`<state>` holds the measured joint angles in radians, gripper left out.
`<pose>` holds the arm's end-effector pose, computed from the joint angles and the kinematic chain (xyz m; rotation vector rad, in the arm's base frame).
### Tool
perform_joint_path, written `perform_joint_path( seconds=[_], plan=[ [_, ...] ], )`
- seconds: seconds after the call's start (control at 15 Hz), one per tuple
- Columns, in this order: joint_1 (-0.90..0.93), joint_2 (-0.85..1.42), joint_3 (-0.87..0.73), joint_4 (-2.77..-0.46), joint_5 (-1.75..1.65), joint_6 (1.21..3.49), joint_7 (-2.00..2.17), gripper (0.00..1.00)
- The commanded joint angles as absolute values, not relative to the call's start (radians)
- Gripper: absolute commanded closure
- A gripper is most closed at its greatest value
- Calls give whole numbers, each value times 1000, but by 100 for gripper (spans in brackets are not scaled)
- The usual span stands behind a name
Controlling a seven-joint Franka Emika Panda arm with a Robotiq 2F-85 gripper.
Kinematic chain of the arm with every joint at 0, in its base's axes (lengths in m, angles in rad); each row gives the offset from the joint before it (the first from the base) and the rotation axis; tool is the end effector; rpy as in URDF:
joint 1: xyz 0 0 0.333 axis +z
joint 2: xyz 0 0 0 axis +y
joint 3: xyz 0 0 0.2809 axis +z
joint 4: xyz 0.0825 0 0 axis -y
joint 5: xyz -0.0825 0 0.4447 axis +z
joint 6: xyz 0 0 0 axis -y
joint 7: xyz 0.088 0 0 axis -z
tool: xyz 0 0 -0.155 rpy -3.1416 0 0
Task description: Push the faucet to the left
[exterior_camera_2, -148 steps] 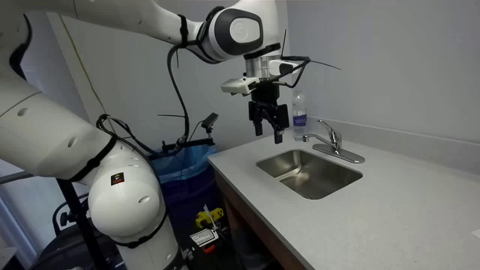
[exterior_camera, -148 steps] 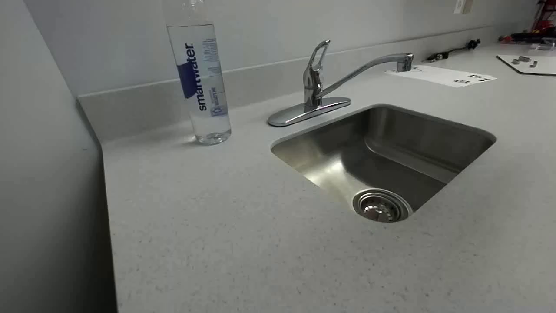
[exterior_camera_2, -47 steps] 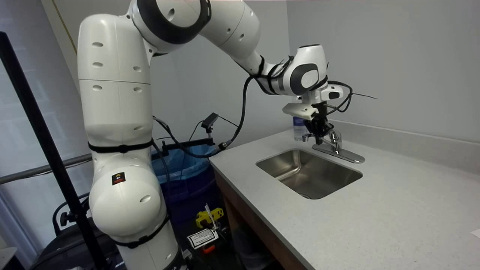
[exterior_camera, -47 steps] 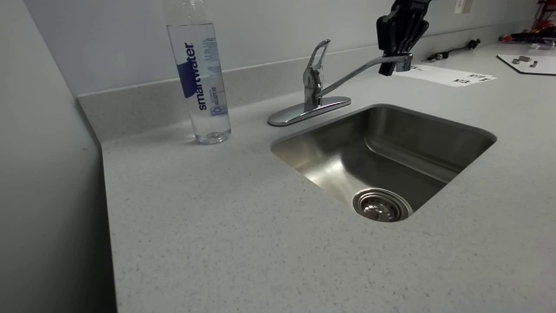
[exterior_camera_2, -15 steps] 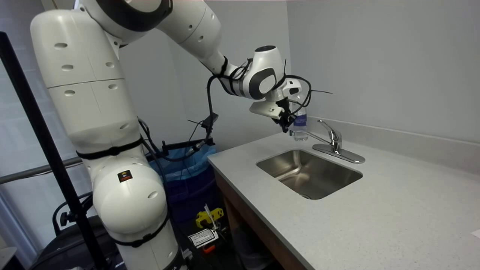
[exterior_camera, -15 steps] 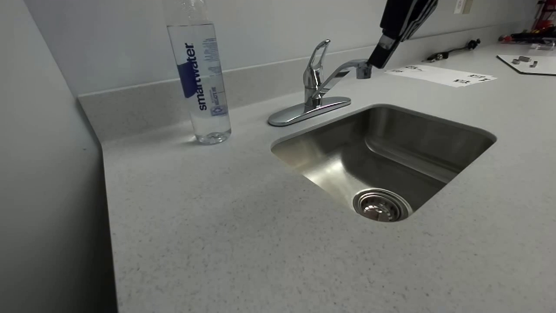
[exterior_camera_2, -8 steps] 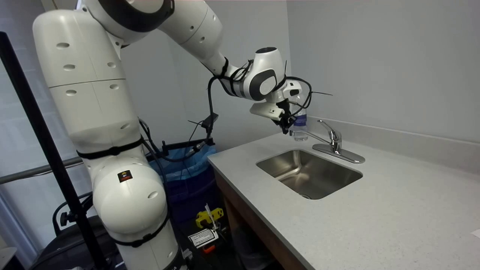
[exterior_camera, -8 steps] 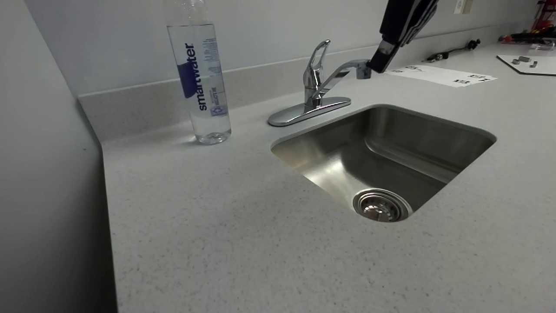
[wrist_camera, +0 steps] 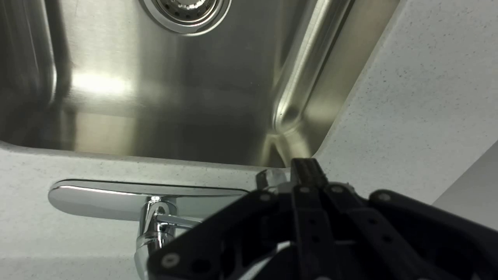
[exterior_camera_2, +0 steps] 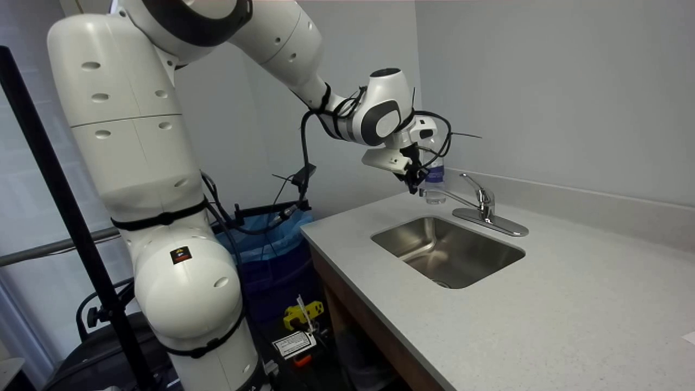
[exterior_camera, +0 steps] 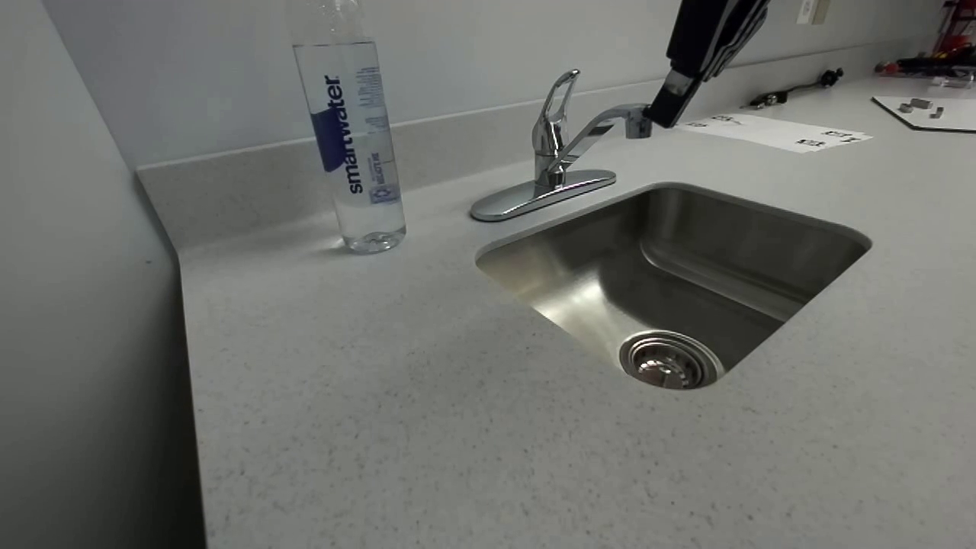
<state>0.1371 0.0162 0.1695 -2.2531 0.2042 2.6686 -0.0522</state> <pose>0.5933 0.1863 0.2812 -2.8959 -0.2833 -0.5577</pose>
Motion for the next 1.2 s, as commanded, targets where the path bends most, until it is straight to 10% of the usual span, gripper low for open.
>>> perform_joint_path(
  seconds=[0.0,1.13],
  plan=[
    [143,17,165,-2252,202,2668,-49,99],
    [128,28,135,-2239,79,2647,31,100]
  ],
)
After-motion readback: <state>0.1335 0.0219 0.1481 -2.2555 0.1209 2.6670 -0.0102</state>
